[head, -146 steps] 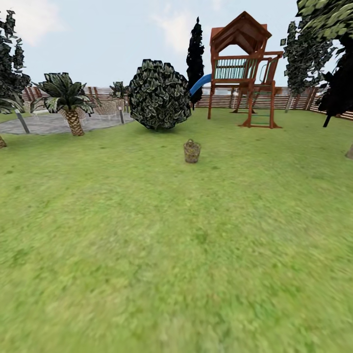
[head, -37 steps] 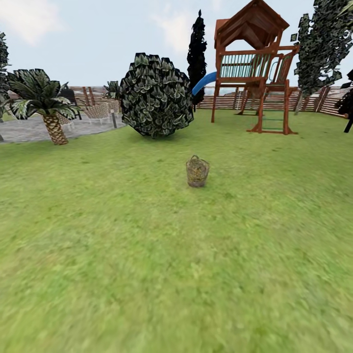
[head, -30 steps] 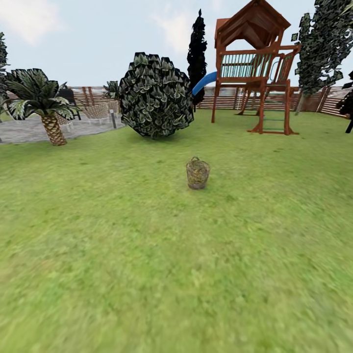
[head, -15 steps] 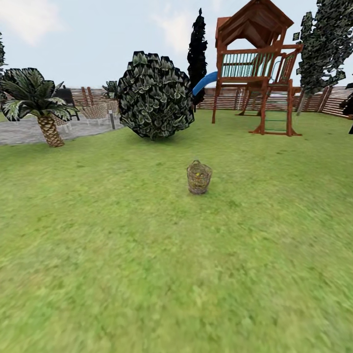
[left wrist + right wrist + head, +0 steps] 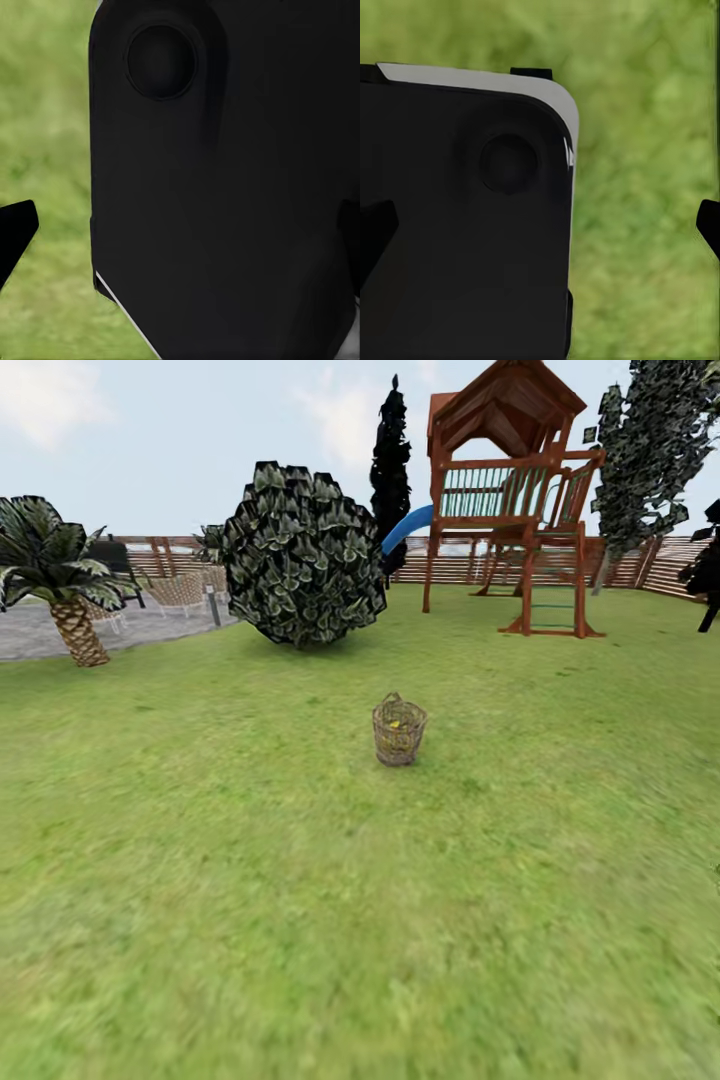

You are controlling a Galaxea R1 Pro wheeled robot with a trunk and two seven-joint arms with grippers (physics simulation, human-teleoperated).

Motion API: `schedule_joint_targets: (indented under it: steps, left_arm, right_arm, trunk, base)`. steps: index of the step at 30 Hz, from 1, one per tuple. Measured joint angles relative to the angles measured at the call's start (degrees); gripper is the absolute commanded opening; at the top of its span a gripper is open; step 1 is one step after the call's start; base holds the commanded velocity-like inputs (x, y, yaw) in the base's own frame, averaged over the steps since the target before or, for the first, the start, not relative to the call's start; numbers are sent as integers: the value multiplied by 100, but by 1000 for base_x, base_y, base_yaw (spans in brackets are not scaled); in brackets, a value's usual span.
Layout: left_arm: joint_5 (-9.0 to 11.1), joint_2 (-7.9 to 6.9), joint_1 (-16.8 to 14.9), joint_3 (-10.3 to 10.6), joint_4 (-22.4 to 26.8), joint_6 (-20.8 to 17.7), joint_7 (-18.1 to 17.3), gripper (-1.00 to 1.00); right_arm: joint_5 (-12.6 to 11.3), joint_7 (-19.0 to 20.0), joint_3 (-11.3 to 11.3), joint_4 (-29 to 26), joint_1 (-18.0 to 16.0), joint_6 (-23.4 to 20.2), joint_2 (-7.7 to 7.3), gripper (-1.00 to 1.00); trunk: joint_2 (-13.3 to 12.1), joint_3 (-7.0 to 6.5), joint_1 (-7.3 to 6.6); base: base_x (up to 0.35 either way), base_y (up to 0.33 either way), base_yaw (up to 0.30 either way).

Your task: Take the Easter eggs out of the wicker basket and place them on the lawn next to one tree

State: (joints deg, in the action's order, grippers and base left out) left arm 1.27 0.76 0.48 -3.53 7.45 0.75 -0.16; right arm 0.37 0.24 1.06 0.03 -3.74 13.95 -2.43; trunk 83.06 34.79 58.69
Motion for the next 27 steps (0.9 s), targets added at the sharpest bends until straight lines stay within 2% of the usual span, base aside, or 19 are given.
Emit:
schedule_joint_targets:
  steps: [15, 27]
  left_arm:
    - [0, 0, 0, 0, 0, 0, 0, 100]
    - [0, 0, 1, 0, 1, -1, 0, 100]
  right_arm:
    - [-5, 0, -9, 0, 0, 10, -7, 100]
    - [45, -7, 28, 0, -1, 1, -2, 100]
  trunk:
    - [0, 0, 0]
    - [0, 0, 0]
  base:
    - [342, 0, -254]
    - [342, 0, -31]
